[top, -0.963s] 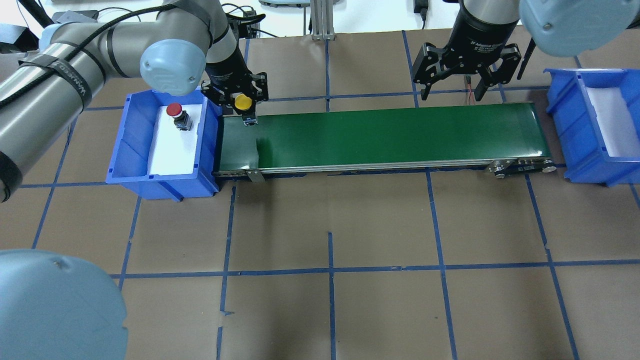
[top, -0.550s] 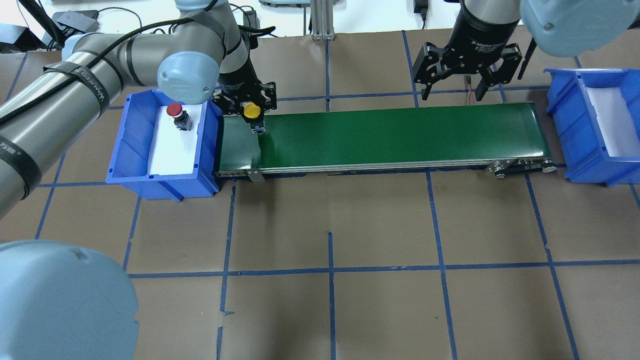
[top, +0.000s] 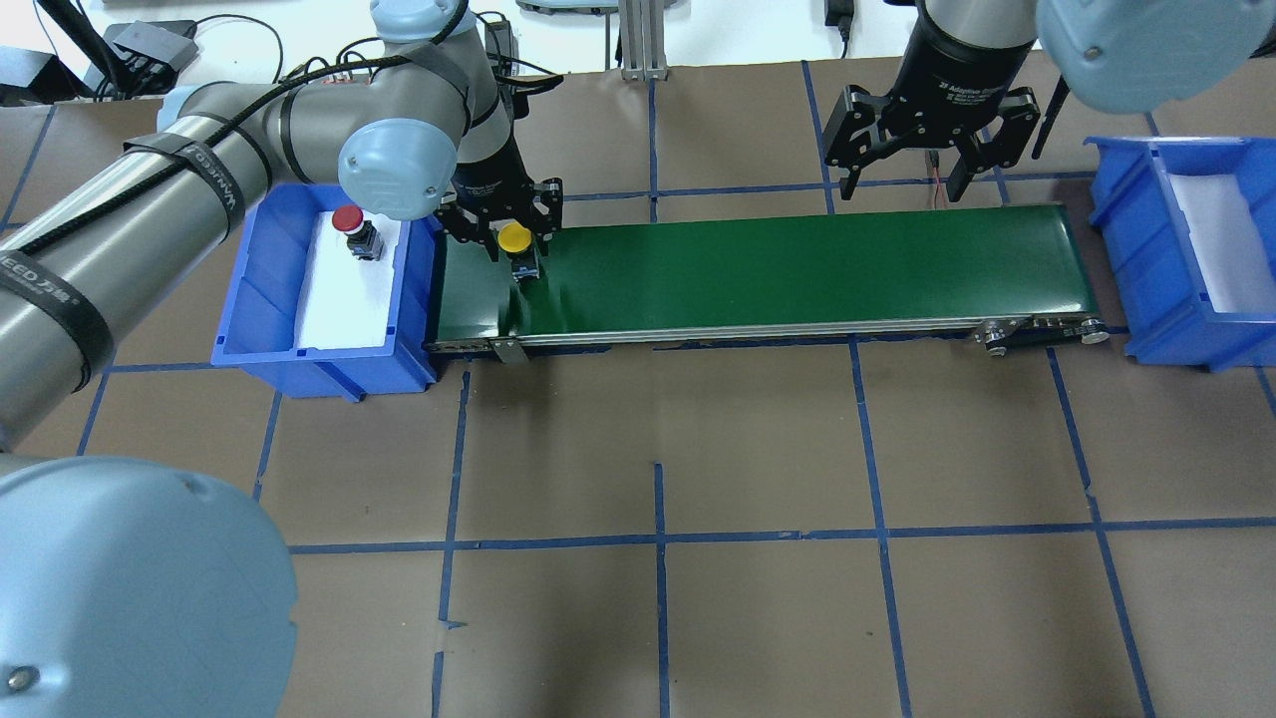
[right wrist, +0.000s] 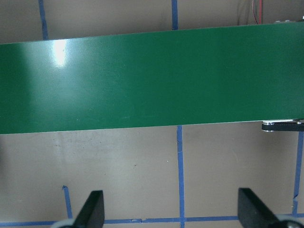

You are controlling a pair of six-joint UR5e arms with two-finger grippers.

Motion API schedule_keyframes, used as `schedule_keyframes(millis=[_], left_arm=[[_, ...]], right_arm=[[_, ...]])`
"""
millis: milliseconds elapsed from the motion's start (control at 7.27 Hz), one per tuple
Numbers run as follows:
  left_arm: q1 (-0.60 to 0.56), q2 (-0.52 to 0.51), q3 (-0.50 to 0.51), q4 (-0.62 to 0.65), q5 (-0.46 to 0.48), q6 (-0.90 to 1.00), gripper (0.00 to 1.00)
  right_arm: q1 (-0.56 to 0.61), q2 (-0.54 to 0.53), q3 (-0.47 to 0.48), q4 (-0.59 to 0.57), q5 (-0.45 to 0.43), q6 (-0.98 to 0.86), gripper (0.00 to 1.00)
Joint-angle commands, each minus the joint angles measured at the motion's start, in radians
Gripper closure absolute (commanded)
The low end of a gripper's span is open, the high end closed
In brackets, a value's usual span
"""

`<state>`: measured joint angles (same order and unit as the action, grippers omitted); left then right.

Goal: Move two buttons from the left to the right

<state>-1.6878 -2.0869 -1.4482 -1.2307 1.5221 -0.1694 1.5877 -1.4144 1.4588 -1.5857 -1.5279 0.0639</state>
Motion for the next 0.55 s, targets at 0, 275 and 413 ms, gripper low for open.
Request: schedule_keyframes(millis=[0, 275, 413], left_arm=[[-0.001, 0.039, 0.028, -0.001, 0.006, 0.001, 0.0], [0.095, 0.053, 0.118, -0.025, 0.007, 0.013, 0.0], [0.159, 0.041, 0.155, -0.091, 0.007, 0.027, 0.0]], right_arm=[[0.0, 0.002, 0.0, 0.0, 0.0, 0.001, 0.0], [0.0, 0.002, 0.0, 0.0, 0.0, 0.001, 0.0], [0.0, 0.002, 0.0, 0.0, 0.0, 0.001, 0.0]])
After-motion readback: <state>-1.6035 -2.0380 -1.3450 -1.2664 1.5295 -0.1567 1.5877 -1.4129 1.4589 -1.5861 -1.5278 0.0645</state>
